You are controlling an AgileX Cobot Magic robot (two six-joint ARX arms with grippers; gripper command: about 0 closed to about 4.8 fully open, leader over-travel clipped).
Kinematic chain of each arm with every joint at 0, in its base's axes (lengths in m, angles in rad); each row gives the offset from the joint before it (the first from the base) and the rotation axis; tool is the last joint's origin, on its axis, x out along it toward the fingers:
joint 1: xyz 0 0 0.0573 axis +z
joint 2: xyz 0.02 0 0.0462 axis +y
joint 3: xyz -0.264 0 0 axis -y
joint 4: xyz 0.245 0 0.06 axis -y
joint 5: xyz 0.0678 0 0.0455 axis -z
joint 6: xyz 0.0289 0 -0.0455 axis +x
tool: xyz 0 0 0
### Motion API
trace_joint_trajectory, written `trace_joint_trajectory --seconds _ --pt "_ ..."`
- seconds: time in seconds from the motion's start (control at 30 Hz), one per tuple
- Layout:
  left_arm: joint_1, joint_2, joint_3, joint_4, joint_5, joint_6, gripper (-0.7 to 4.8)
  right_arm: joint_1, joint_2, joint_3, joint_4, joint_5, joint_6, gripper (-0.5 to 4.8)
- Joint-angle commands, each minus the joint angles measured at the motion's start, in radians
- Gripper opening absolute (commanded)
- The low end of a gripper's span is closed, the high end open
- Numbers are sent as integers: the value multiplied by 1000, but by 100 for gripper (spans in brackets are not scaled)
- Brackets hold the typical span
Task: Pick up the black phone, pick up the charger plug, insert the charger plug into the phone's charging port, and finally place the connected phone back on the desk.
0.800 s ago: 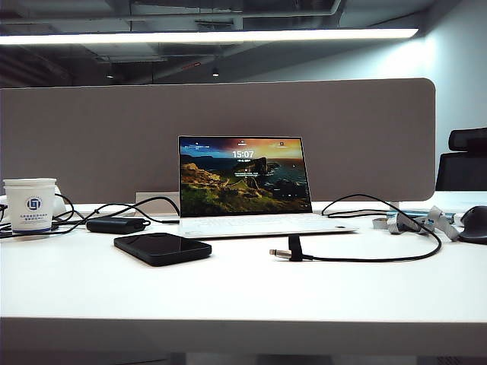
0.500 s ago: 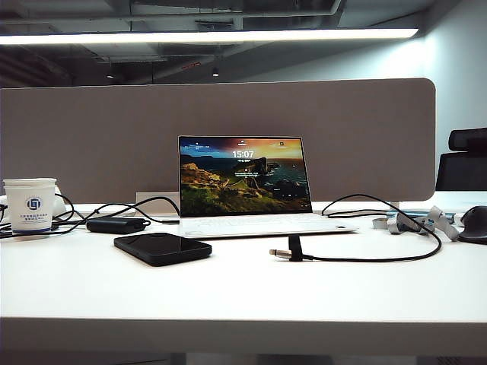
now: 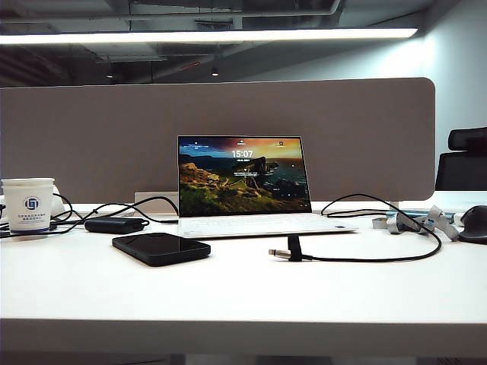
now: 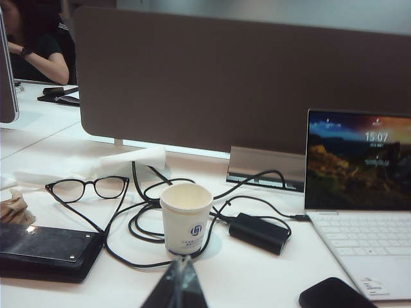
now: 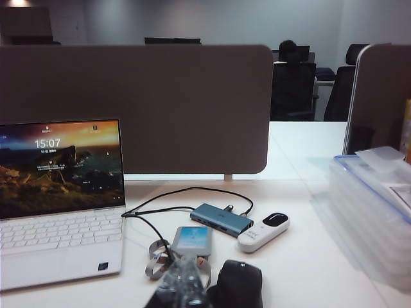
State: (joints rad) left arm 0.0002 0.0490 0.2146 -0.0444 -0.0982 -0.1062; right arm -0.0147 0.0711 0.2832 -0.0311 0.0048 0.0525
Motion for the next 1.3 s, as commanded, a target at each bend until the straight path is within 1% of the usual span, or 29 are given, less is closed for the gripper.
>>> trace_joint_trajectory --seconds 0.03,0.1,0.2,0.3,0.5,0.57,0.67,0.77,0.83,0.9,0.93,1.07,1.13,1.2,1.3 --pt "-3 84 87 -1 9 -7 -5 0 97 108 6 3 3 -5" --pt "-3 153 141 8 48 -7 -5 1 175 182 6 -2 3 -5" --pt "-3 262 205 53 145 -7 -6 1 295 288 6 -9 3 -5" --pt "-3 370 263 115 214 -7 -5 1 414 389 23 -63 4 -5" --pt "-3 564 412 127 215 -7 -5 4 585 520 100 -198 4 -5" --pt "-4 616 456 125 215 -7 -6 19 630 551 107 -214 4 -5" --pt "-31 689 522 120 214 -6 -6 72 684 582 118 -213 4 -5" --pt "-88 761 578 119 216 -7 -6 147 734 601 128 -209 4 -5" --pt "-121 796 605 105 217 -7 -5 215 763 606 138 -204 4 -5" --pt "-154 844 636 76 260 -7 -5 290 801 608 148 -201 5 -5" --pt "-171 872 652 59 298 -7 -5 322 818 608 148 -197 7 -5" --pt "-200 969 682 16 426 -11 -5 437 887 608 141 -181 52 -5" --pt "-202 1015 682 6 491 -45 -5 488 924 608 140 -182 87 -5" --pt "-202 1056 682 -10 529 -82 -5 529 959 608 135 -183 115 -5" --pt "-201 1106 682 -53 529 -96 1 569 1004 608 122 -194 169 -5"
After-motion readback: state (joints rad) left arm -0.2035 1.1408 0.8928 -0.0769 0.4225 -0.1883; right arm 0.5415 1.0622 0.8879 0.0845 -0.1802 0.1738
